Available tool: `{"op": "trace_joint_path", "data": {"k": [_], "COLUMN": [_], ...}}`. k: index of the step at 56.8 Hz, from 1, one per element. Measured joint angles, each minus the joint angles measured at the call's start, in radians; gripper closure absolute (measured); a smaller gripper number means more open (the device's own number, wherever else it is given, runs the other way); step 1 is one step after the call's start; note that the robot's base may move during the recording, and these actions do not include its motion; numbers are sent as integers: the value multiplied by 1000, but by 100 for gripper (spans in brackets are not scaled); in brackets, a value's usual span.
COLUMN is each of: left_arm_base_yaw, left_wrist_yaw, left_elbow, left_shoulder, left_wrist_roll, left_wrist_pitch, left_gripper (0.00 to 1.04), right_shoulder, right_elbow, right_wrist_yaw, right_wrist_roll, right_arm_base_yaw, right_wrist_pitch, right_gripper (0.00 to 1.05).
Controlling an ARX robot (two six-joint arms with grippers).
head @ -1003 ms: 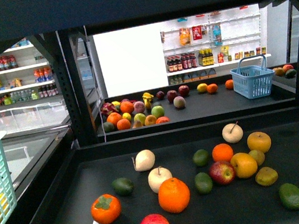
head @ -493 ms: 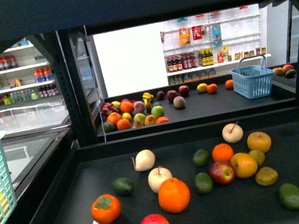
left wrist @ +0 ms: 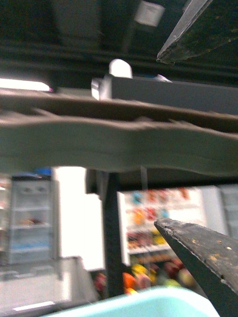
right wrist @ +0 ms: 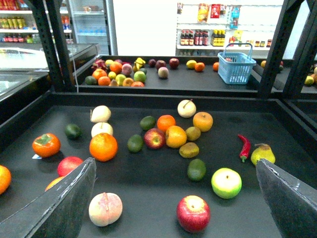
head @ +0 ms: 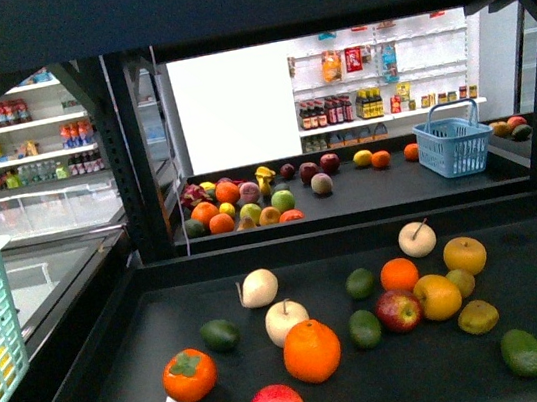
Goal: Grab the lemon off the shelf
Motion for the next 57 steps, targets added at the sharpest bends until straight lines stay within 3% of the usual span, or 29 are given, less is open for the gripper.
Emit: {"op": "trace_joint_path", "data": {"k": [8,25,34,46,52,55,57], "left_arm_base_yaw": [97,84,72,-112,-278,-426,-477], "left_wrist_yaw": [1,16,6,-254,-418,-558,-608], "left_elbow": [-80,-138,-175,-244,-295,-328,-337], "left_shoulder": [-140,-256,-447,-901,-1133,-1281,-1321], "left_wrist_roll": [101,181,314,911,1219,1375,1408], "left_wrist_pitch": [-46,-201,-451,-962,-1116,-1191,-1209], "left_gripper": [8,8,8,8,8,8,8], "right_shoulder": [0,0,0,0,0,0,0], "right_elbow": [0,0,0,0,0,0,0], "right_wrist_yaw": [1,-1,-2,-1,-2,-1,-1], "right_wrist_roll": [2,2,3,3,3,3,3], "right_arm_base_yaw": [-1,-1,-1,-1,-1,-1,-1], "right_wrist_pitch": [0,0,0,0,0,0,0], "right_gripper": [7,7,7,7,7,7,7]}}
